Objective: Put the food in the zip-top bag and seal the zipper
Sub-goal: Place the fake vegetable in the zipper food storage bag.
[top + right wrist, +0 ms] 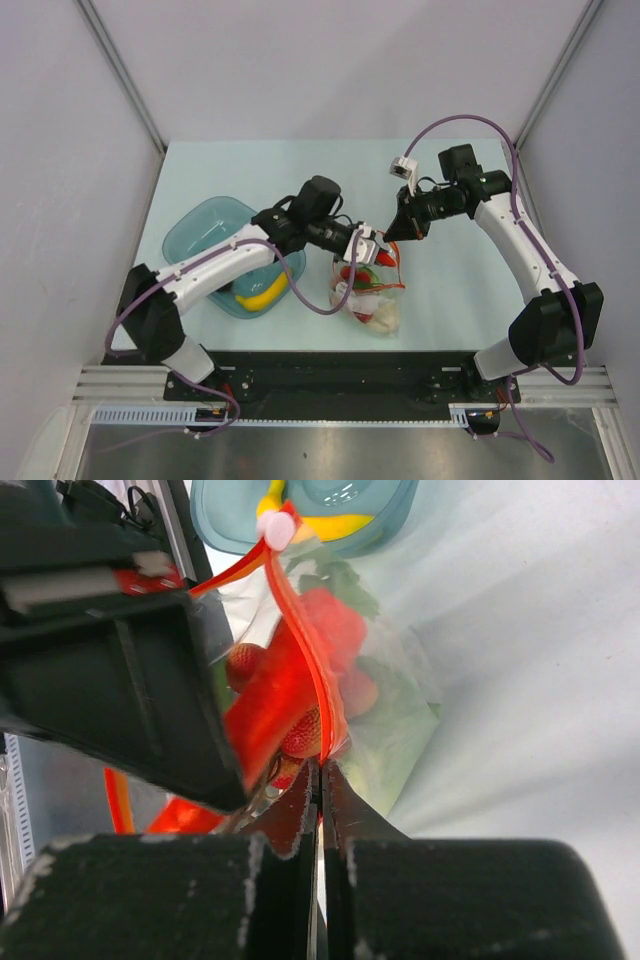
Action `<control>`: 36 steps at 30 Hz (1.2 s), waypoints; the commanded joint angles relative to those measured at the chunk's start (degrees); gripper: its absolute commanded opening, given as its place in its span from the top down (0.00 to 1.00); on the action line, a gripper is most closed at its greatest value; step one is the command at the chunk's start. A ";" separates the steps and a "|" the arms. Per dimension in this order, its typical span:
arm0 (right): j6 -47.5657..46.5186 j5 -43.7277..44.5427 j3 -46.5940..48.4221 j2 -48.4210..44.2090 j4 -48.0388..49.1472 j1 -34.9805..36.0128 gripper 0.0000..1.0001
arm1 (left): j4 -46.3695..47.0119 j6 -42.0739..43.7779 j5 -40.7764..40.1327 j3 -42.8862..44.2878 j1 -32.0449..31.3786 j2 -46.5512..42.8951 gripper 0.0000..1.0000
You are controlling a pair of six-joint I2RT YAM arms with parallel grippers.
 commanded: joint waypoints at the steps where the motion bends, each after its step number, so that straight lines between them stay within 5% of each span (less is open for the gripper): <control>1: -1.74 -2.19 1.35 -1.58 0.26 -0.24 1.00 | -20.29 12.41 -0.92 6.77 -1.22 4.95 0.91; 22: 0.90 -2.89 -0.06 -1.41 3.51 -0.15 1.00 | -32.59 19.36 -10.15 17.66 -7.29 20.51 0.78; 26: 0.63 -2.98 -0.06 -1.67 3.51 -0.15 1.00 | -32.18 15.95 -9.80 18.21 -6.15 16.32 0.31; 29: 0.28 -3.07 -0.32 -1.58 3.60 -0.15 1.00 | -29.80 12.17 -8.92 18.29 -4.40 12.62 0.09; 33: 0.19 -3.51 -0.76 -1.41 3.60 -0.07 1.00 | -30.66 10.40 -9.10 21.09 -3.51 8.57 0.02; 36: 0.02 -3.51 -1.37 -1.40 3.77 0.02 1.00 | -32.25 8.65 -9.36 24.43 -3.51 8.91 0.12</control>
